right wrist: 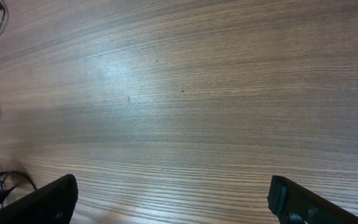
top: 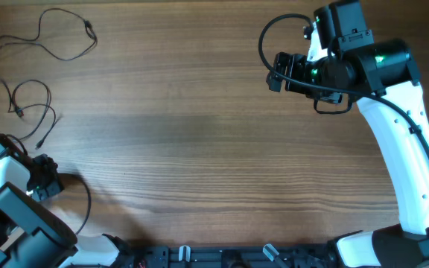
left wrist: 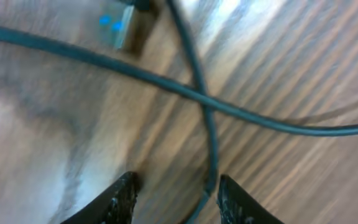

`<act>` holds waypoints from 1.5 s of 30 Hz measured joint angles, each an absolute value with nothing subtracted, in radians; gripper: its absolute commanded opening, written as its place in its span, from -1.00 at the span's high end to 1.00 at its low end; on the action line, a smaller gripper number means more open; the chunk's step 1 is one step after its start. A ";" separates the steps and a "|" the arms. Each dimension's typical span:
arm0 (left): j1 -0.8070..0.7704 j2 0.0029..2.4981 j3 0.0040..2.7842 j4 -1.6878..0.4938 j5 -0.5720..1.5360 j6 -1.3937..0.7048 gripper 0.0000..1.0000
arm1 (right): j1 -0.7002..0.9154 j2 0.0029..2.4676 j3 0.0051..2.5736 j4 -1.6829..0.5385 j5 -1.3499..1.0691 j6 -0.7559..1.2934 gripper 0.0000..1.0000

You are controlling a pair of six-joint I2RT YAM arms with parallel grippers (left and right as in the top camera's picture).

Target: Untangle cables

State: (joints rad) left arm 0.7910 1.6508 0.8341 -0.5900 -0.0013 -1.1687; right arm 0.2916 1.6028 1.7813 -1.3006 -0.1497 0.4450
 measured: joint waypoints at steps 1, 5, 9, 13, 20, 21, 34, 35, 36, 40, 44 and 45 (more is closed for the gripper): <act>0.791 1.655 0.838 -0.567 -0.002 -1.170 0.15 | 0.292 1.603 1.781 -1.301 -0.150 0.445 -1.00; 0.791 1.672 0.848 -0.524 -0.002 -1.182 0.35 | 0.292 1.603 1.781 -1.304 -0.150 0.445 -0.99; 0.791 1.680 0.850 -0.497 -0.010 -1.185 0.70 | 0.292 1.603 1.781 -1.321 -0.150 0.445 -0.99; 0.791 1.695 0.851 -0.455 -0.027 -1.187 0.92 | 0.292 1.603 1.781 -1.338 -0.150 0.445 -1.00; 0.867 1.711 0.848 -0.362 -0.016 -1.188 0.92 | 0.292 1.603 1.781 -1.364 -0.150 0.445 -0.99; 0.900 1.715 0.848 -0.349 -0.015 -1.188 0.92 | 0.292 1.603 1.781 -1.365 -0.150 0.445 -0.99; 0.990 1.745 1.141 -0.508 0.029 -1.169 0.92 | 0.292 1.603 1.781 -1.359 -0.150 0.445 -1.00; 0.990 1.745 1.161 -0.518 0.029 -1.165 0.92 | 0.292 1.603 1.781 -1.356 -0.150 0.445 -1.00; 0.990 1.745 1.172 -0.522 0.029 -1.164 0.88 | 0.292 1.603 1.781 -1.345 -0.150 0.445 -0.99; 0.990 1.745 1.172 -0.543 0.029 -1.161 0.49 | 0.292 1.603 1.781 -1.344 -0.150 0.445 -1.00; 0.990 1.745 1.172 -0.554 0.069 -1.103 0.03 | 0.292 1.603 1.781 -1.344 -0.150 0.445 -1.00; 0.990 1.745 1.172 -0.554 0.107 -1.064 -0.05 | 0.292 1.603 1.781 -1.341 -0.150 0.445 -1.00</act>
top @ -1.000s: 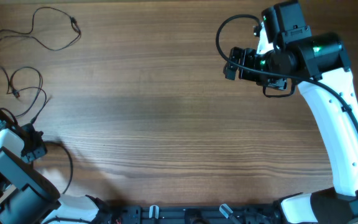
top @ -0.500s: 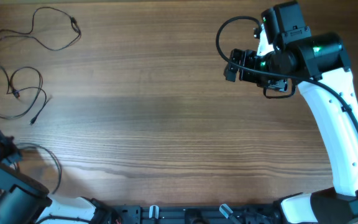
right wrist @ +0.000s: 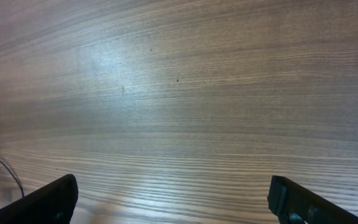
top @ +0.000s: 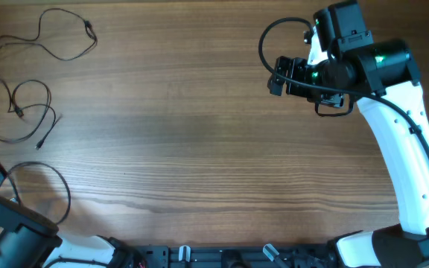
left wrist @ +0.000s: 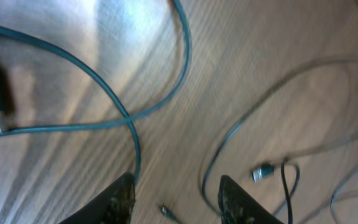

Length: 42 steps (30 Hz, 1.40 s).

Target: Untangle cables

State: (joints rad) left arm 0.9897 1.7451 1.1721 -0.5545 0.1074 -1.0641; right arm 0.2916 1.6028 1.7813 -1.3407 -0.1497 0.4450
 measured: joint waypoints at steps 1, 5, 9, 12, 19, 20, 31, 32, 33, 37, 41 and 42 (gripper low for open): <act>0.990 1.745 1.172 -0.554 0.146 -1.026 -0.11 | 0.292 1.603 1.781 -1.340 -0.150 0.445 -1.00; 0.984 1.745 1.172 -0.553 0.429 -0.898 -0.49 | 0.292 1.603 1.781 -1.334 -0.150 0.445 -1.00; 0.879 1.745 1.172 -0.582 0.646 -0.762 -0.90 | 0.292 1.603 1.781 -1.311 -0.150 0.446 -1.00; 0.721 1.745 1.176 -0.707 0.572 -0.720 -0.92 | 0.292 1.603 1.781 -1.311 -0.150 0.456 -0.99; 0.712 1.739 1.177 -0.901 0.332 -0.719 -0.82 | 0.292 1.603 1.781 -1.334 -0.154 0.460 -1.00; 0.727 1.726 1.177 -0.922 0.303 -0.719 -1.00 | 0.292 1.603 1.781 -1.338 -0.156 0.460 -1.00; 0.934 1.590 1.079 -0.936 -0.320 -1.060 -0.99 | 0.292 1.603 1.781 -1.337 -0.157 0.460 -1.00; 0.948 1.592 1.055 -0.910 -0.329 -1.077 -1.00 | 0.292 1.603 1.781 -1.343 -0.157 0.460 -0.99; 0.965 1.592 1.019 -0.884 -0.336 -1.089 -0.99 | 0.292 1.603 1.781 -1.344 -0.157 0.460 -1.00; 0.980 1.592 0.917 -0.814 -0.347 -1.113 -0.85 | 0.292 1.603 1.781 -1.341 -0.157 0.460 -0.99; 0.980 1.593 0.815 -0.716 -0.339 -1.120 -0.78 | 0.292 1.603 1.781 -1.339 -0.157 0.460 -1.00; 0.980 1.593 0.800 -0.703 -0.336 -1.120 -0.73 | 0.292 1.603 1.781 -1.339 -0.157 0.460 -0.99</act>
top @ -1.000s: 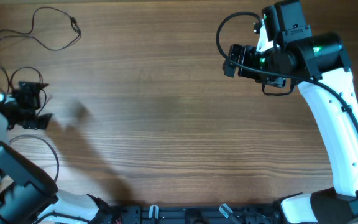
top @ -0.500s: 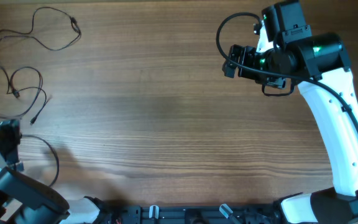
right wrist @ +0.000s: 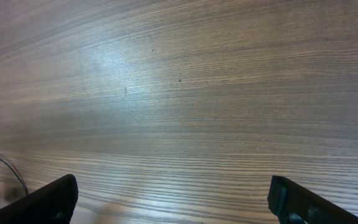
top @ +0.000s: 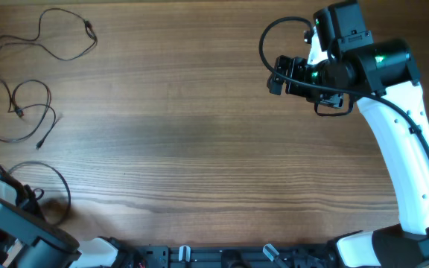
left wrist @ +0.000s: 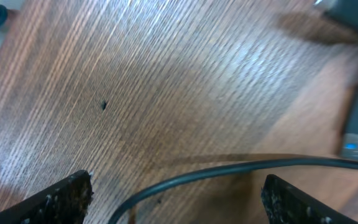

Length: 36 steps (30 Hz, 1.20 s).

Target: Untangle cables

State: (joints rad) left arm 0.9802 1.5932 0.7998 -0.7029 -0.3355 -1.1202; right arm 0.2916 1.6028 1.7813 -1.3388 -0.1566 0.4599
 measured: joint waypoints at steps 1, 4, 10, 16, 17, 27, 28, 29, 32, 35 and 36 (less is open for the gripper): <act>0.980 1.593 0.786 -0.694 -0.332 -1.120 -0.69 | 0.292 1.603 1.781 -1.338 -0.157 0.460 -1.00; 0.980 1.593 0.765 -0.660 -0.324 -1.099 -0.45 | 0.292 1.603 1.781 -1.337 -0.157 0.460 -1.00; 0.981 1.593 0.757 -0.555 -0.219 -1.045 0.06 | 0.292 1.603 1.781 -1.337 -0.157 0.460 -0.99; 0.984 1.592 0.758 -0.515 -0.131 -1.029 -0.03 | 0.292 1.603 1.781 -1.342 -0.157 0.460 -1.00; 0.984 1.592 0.758 -0.514 -0.131 -1.029 -0.07 | 0.292 1.603 1.781 -1.342 -0.157 0.460 -1.00; 0.984 1.588 0.808 -0.534 -0.003 -0.927 -1.00 | 0.292 1.603 1.781 -1.346 -0.157 0.460 -1.00; 0.984 1.588 0.832 -0.559 0.016 -0.916 -1.00 | 0.292 1.603 1.781 -1.346 -0.157 0.460 -0.99; 0.984 1.586 0.858 -0.599 0.025 -0.909 -1.00 | 0.292 1.603 1.781 -1.345 -0.157 0.460 -1.00; 0.980 1.546 0.930 -0.666 0.051 -0.888 -1.00 | 0.292 1.603 1.781 -1.342 -0.157 0.462 -0.99; 0.936 1.421 0.959 -0.673 0.117 -0.846 -1.00 | 0.292 1.603 1.781 -1.328 -0.157 0.472 -0.99; 0.914 1.378 0.961 -0.680 0.128 -0.841 -1.00 | 0.292 1.603 1.781 -1.327 -0.157 0.476 -1.00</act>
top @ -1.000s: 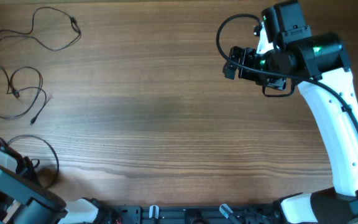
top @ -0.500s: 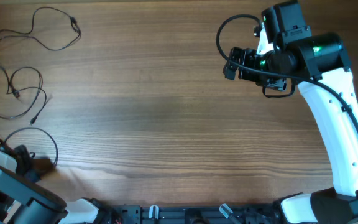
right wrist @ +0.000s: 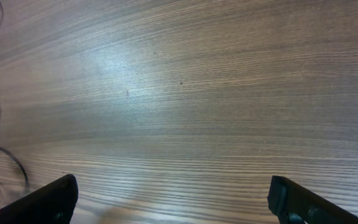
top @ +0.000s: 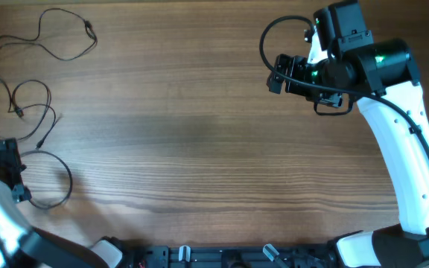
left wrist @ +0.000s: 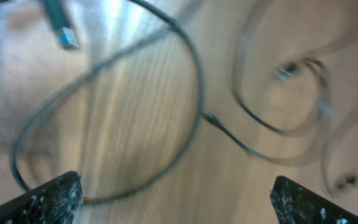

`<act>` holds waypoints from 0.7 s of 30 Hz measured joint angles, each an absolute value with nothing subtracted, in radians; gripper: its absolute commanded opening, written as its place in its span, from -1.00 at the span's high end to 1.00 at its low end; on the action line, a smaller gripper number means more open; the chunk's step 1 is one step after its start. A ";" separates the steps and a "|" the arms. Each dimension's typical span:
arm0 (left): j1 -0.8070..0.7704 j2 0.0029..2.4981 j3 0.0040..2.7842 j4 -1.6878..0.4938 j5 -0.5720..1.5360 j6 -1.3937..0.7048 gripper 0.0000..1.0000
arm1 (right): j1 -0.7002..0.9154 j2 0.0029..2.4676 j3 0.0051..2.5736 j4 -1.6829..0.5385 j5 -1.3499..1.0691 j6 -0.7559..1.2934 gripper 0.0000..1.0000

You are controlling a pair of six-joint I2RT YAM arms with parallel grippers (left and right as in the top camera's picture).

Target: Untangle cables

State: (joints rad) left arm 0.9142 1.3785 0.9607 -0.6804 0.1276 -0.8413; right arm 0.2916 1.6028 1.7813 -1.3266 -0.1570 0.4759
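A thick dark cable [top: 54,182] lies curled in a loop at the table's left side; the left wrist view shows the loop [left wrist: 194,106] and its plug [left wrist: 61,31]. My left gripper [top: 7,167] sits just left of the loop, open wide and holding nothing [left wrist: 176,199]. Two thin black cables lie apart from each other further back, one [top: 32,112] near the left edge and one [top: 62,37] in the far-left corner. My right gripper [top: 278,73] hangs open and empty [right wrist: 173,199] over the far right of the table.
The wooden table [top: 199,141] is bare between the two arms. The thin cable [left wrist: 278,127] curls just beyond the loop in the left wrist view. The arm bases [top: 222,257] line the front edge.
My left gripper, still wide open, has moved from the front-left corner further back along the left edge. The looped cable lies slightly further back. The right arm has not moved.
At first my left gripper's fingers stood close together low over the thick cable, which trailed toward the front edge. Then the arm was at the left edge and the cable lay in a loop. Later the fingers were wide apart, and they remain so now.
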 measured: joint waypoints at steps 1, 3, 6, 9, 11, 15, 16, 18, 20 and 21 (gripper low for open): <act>0.886 1.322 0.961 -0.689 0.141 -0.835 -1.00 | 0.292 1.603 1.781 -1.325 -0.157 0.481 -1.00; 0.853 1.231 0.963 -0.696 0.141 -0.831 -1.00 | 0.292 1.603 1.781 -1.322 -0.157 0.487 -0.99; 0.851 1.161 0.963 -0.696 0.149 -0.827 -1.00 | 0.292 1.603 1.781 -1.322 -0.157 0.489 -1.00; 0.851 1.142 0.963 -0.690 0.281 -0.741 -0.99 | 0.292 1.603 1.781 -1.304 -0.157 0.490 -1.00; 0.847 1.141 0.963 -0.689 0.464 -0.617 -1.00 | 0.292 1.603 1.781 -1.291 -0.157 0.490 -1.00; 0.740 1.140 0.963 -0.712 0.652 -0.446 -0.99 | 0.292 1.603 1.781 -1.256 -0.157 0.490 -1.00; 0.684 1.140 0.964 -0.713 0.650 -0.423 -0.99 | 0.292 1.603 1.781 -1.250 -0.157 0.490 -1.00; 0.542 1.140 0.968 -0.727 0.604 -0.408 -0.99 | 0.292 1.603 1.781 -1.248 -0.157 0.490 -0.99; 0.426 1.140 0.996 -0.767 0.530 -0.409 -1.00 | 0.292 1.603 1.781 -1.252 -0.157 0.490 -1.00; 0.378 1.143 1.039 -0.823 0.485 -0.408 -0.99 | 0.292 1.603 1.781 -1.262 -0.157 0.491 -1.00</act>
